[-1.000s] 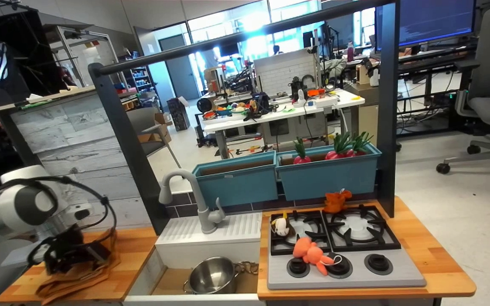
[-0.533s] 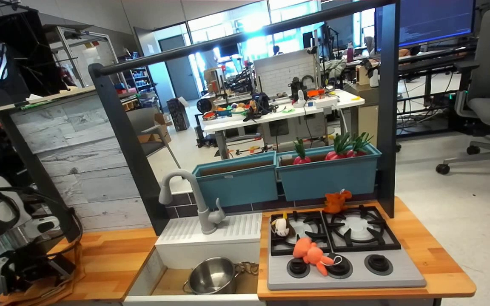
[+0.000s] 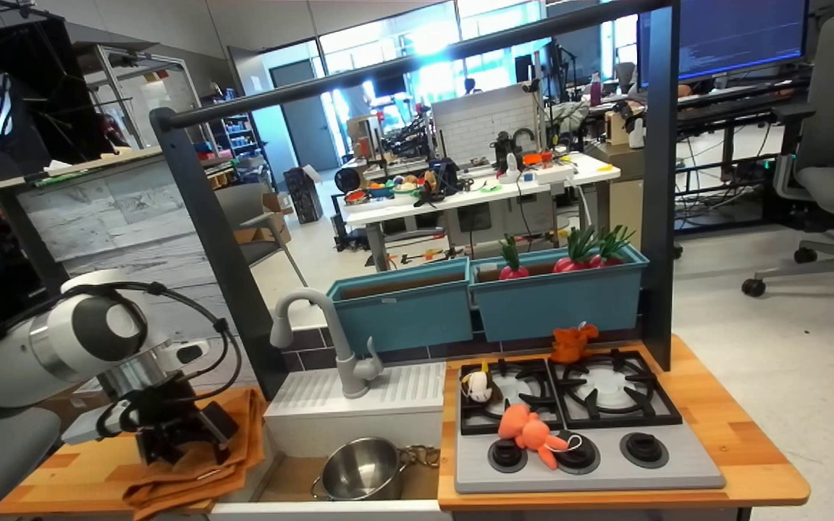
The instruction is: Remove all the toys from the pot and put them on the stove, then take the towel and clean the base top on the left
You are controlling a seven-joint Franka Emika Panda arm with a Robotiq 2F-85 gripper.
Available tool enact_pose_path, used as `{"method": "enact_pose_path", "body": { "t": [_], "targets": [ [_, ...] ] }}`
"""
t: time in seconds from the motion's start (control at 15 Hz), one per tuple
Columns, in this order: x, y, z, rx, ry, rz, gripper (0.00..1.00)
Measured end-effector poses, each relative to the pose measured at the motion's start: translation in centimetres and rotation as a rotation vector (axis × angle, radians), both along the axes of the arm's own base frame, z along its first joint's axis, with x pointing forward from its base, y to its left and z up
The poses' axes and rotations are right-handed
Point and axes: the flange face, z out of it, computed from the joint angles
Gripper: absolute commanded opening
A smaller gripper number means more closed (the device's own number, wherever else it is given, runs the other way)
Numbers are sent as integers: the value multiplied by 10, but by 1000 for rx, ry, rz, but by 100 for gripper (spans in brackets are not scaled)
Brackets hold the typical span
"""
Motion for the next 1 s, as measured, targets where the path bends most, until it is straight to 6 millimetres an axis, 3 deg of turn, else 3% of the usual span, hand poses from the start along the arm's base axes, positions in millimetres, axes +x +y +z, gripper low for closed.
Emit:
{"method": "enact_pose_path", "body": {
  "t": [0.13, 0.33, 0.8, 1.0],
  "targets": [
    [4, -12, 0, -5, -2, -13, 100],
    [2, 9, 1, -23, -14, 57, 100],
    [-20, 151, 6, 37, -153, 248, 100],
    [-18, 184, 9, 94, -197, 223, 100]
  ]
}}
